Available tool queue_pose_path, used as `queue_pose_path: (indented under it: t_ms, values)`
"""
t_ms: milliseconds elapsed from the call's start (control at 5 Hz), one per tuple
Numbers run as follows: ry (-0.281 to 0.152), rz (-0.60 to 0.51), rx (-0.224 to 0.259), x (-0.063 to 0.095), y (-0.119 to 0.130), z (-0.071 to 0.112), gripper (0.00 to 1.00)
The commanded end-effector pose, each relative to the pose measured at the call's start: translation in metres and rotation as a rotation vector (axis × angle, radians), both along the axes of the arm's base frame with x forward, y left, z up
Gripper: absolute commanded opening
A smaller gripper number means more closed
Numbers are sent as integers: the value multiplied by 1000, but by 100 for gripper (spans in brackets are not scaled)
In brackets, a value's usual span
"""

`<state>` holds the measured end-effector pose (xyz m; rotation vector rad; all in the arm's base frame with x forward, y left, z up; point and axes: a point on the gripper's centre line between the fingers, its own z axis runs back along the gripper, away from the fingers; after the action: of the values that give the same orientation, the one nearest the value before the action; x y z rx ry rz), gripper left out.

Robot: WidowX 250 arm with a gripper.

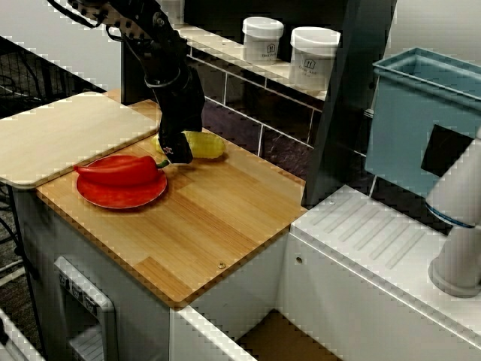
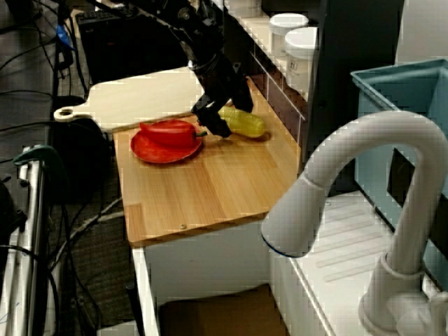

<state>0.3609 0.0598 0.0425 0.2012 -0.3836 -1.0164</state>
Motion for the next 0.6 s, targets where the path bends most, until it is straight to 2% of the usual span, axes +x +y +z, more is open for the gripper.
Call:
queue_pose_path:
  t_ms: [0, 200, 400]
  values:
    - [-37, 26, 20, -7, 4, 9, 99]
    - [-50, 50, 13, -6, 5, 10, 0]
    - [-48, 64, 7, -6, 5, 9, 0]
